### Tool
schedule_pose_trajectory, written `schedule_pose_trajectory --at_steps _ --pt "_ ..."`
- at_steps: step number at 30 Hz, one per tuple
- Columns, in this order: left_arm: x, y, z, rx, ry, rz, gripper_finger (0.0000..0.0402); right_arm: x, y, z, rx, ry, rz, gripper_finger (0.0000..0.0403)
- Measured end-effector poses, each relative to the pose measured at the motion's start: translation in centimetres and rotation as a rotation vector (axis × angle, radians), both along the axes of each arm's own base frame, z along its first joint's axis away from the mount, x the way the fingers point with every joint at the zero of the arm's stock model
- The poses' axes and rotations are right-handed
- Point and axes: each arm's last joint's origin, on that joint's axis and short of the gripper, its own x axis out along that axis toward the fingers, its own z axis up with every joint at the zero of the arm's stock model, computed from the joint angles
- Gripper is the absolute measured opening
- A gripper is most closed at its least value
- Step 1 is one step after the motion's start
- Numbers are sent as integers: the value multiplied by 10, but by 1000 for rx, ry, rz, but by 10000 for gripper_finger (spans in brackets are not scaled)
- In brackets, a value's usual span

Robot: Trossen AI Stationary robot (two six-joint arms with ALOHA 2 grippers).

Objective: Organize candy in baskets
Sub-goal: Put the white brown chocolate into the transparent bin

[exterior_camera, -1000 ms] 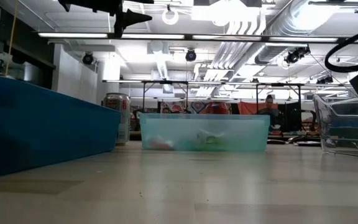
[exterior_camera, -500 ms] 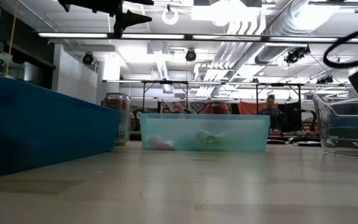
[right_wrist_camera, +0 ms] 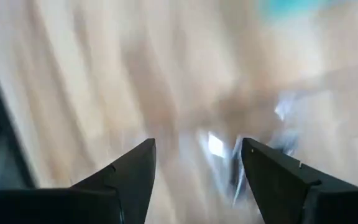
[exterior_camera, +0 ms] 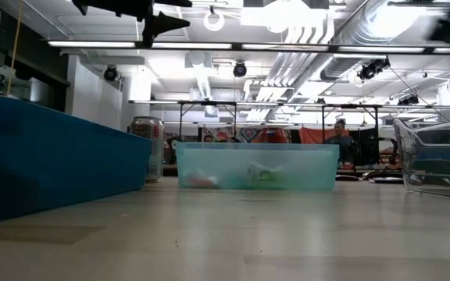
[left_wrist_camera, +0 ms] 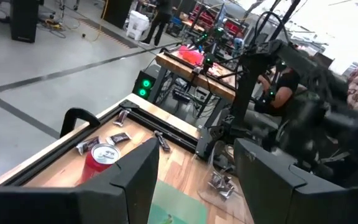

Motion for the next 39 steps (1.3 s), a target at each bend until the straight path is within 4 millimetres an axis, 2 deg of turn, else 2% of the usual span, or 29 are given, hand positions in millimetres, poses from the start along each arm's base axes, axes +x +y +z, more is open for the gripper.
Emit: schedule_pose_trajectory --at_steps 4,9,11,14,18,22,27,32,39 --pt "-1 1 0 -3 -1 -7 195 20 -37 29 -153 -182 -313 232" --pt "-2 3 0 -4 -1 1 195 28 -106 33 -242 -163 -626 232" --pt "-2 3 0 -4 -1 1 195 24 -135 23 -253 -103 -735 232" --pt "-2 3 0 -4 -1 1 195 13 -173 -4 -211 -20 -871 232" --pt "-2 3 0 -4 -1 1 195 -8 -206 -50 -71 70 -976 232" --pt "-2 3 0 -4 -1 1 195 -29 -225 -84 1 155 -1129 232" --pt "-2 3 0 -4 -1 2 195 -45 -237 -105 -15 251 -1349 232" --pt "-2 3 0 26 5 -1 195 -46 -243 -119 -27 233 -1536 232" --pt "-2 3 0 48 10 0 195 -46 -244 -138 -65 277 -1647 232"
